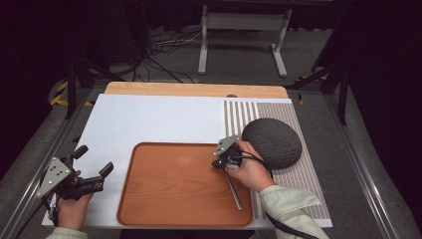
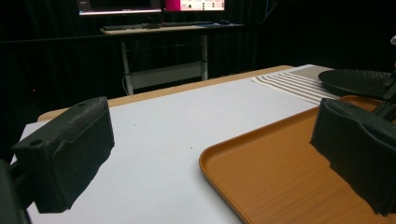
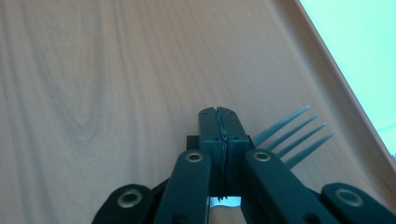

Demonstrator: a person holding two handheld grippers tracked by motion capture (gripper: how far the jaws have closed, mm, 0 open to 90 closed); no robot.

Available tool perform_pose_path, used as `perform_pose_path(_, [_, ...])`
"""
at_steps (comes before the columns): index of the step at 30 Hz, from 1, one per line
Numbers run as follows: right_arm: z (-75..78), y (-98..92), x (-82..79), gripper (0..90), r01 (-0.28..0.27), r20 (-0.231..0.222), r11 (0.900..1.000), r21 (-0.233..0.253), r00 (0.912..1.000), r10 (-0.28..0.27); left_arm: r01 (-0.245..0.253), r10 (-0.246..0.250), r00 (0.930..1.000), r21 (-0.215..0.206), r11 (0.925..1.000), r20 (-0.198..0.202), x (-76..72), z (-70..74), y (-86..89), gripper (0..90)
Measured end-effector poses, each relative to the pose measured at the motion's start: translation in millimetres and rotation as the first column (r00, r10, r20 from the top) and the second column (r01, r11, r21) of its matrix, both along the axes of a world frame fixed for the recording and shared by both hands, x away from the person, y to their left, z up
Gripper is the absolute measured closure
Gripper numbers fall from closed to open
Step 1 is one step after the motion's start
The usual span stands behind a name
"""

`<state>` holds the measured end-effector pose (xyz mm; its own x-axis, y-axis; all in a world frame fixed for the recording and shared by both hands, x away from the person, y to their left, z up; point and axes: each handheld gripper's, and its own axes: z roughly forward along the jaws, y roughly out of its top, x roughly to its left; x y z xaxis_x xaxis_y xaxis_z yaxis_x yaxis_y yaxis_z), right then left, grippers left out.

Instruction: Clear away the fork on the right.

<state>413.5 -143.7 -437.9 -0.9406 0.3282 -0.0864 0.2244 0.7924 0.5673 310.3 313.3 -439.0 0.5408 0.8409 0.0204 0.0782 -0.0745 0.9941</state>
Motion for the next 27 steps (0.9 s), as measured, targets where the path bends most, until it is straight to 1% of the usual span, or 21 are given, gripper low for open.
perform_pose_path(9, [0.3, -2.5, 1.7, 90.0, 0.012, 0.002, 1.0, -0.008, 0.9999, -0.012, -0.002, 0.002, 1.0, -0.003, 1.0, 0.003, 0.0, 0.0, 0.2, 0.2])
perform_pose_path(15, [1.5, -10.3, 4.7, 90.0, 0.035, 0.007, 0.999, -0.021, 0.9994, -0.034, -0.001, 0.001, 1.0, -0.002, 1.0, 0.003, 0.0, 0.0, 0.0, 0.2])
perform_pose_path(16, [1.6, -11.5, 4.6, 90.0, 0.046, 0.007, 0.999, -0.021, 0.9989, -0.046, 0.0, 0.0, 1.0, 0.0, 1.0, 0.001, 0.0, 0.1, 0.1, 0.2])
perform_pose_path(20, [1.9, -17.3, 5.8, 90.0, 0.064, 0.003, 0.998, -0.019, 0.998, -0.063, 0.002, -0.002, 1.0, 0.0, 1.0, -0.002, 0.2, 0.0, -0.3, 0.2])
perform_pose_path(27, [2.3, -24.3, 7.3, 90.0, 0.085, 0.001, 0.996, -0.02, 0.9964, -0.085, 0.001, -0.001, 1.0, -0.003, 1.0, 0.0, 0.5, -0.5, -0.8, 0.2])
